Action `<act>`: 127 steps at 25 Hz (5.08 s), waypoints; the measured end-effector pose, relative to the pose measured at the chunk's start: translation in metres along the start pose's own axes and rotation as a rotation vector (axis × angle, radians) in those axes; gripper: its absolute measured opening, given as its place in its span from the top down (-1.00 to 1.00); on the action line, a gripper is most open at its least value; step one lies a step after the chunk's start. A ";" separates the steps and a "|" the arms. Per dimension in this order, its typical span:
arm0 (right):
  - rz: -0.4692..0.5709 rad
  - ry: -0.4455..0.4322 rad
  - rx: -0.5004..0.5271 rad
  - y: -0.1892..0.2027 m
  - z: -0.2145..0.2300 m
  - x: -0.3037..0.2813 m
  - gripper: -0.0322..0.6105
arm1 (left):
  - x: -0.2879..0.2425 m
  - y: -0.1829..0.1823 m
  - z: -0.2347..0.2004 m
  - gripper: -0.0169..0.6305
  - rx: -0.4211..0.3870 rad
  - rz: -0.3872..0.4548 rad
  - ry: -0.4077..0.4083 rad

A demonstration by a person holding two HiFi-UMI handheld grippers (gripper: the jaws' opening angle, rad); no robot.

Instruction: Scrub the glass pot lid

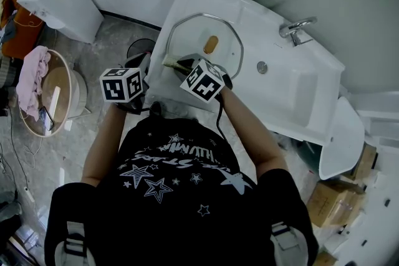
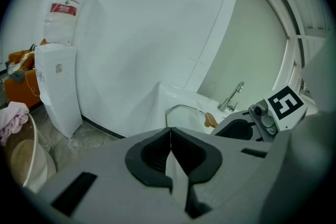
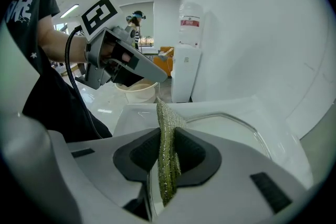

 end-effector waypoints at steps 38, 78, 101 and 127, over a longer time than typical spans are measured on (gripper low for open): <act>-0.147 0.678 -0.702 0.077 0.211 0.050 0.68 | -0.055 -0.043 -0.044 0.92 -0.013 -0.044 0.059; -0.019 0.574 -0.617 -0.044 0.131 -0.027 0.67 | -0.019 -0.031 -0.088 0.92 -0.055 -0.065 0.152; 0.271 0.538 -0.765 -0.025 0.072 0.027 0.68 | -0.029 -0.027 -0.035 0.91 -0.118 -0.087 0.278; 0.435 0.622 -0.866 0.057 -0.086 0.125 0.69 | 0.081 0.040 0.087 0.91 -0.268 -0.066 0.382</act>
Point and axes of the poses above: the fingertips, and each gripper's own axes: x backward along the fingers, z to its right, y out of its underside, the point moved 5 cm from there along x, backward along the fingers, and after that the axes turned 5 degrees about -x, right-handed, at the moved point
